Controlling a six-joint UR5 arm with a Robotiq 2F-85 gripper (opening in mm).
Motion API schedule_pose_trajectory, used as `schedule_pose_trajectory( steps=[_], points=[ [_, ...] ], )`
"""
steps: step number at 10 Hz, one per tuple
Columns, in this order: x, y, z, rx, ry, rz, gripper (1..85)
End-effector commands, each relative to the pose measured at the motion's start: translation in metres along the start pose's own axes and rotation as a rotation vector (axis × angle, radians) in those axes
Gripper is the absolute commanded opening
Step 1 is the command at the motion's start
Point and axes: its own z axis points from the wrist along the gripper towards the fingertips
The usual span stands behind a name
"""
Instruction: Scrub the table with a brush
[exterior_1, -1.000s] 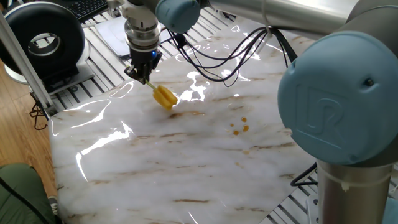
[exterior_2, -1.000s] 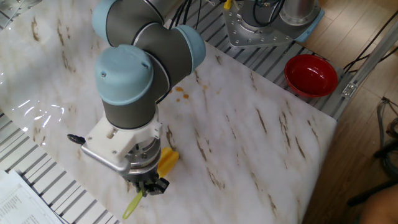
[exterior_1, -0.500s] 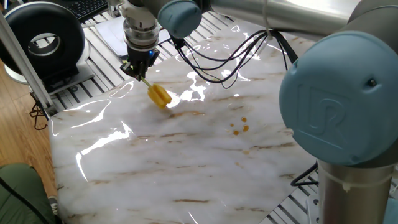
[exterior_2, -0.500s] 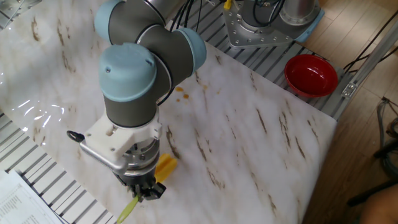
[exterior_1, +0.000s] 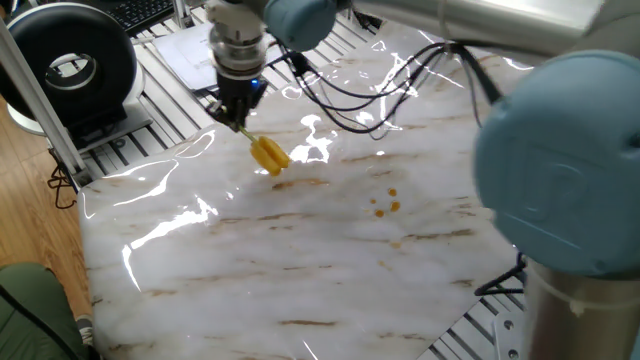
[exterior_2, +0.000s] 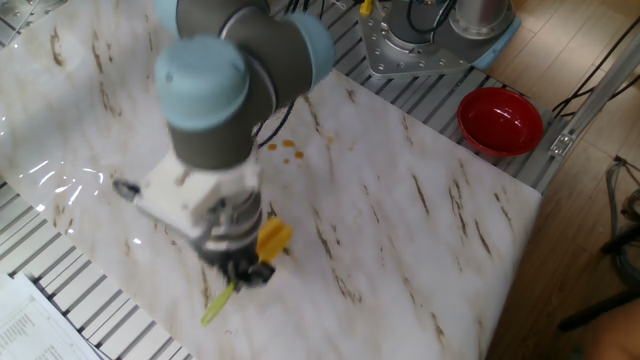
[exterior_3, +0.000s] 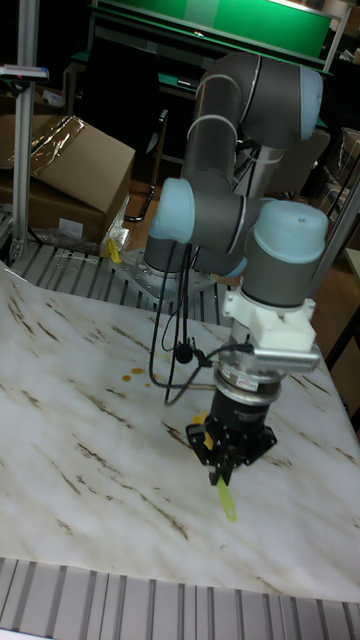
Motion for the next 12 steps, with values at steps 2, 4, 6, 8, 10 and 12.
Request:
schedule_pose_trajectory(
  steps=[2,4,6,8,10,12],
  points=[
    [0.071,-0.018,-0.026,-0.012,0.022,-0.021,1.0],
    [0.089,-0.027,-0.027,-0.01,0.005,-0.041,1.0],
    [0.086,-0.033,-0.024,0.011,0.012,-0.042,1.0],
    [0.08,-0.036,-0.024,0.022,-0.012,-0.009,1.0],
    [0.068,-0.042,-0.024,0.043,-0.059,0.05,1.0],
    [0.067,-0.04,-0.024,0.034,-0.063,0.061,1.0]
  ],
)
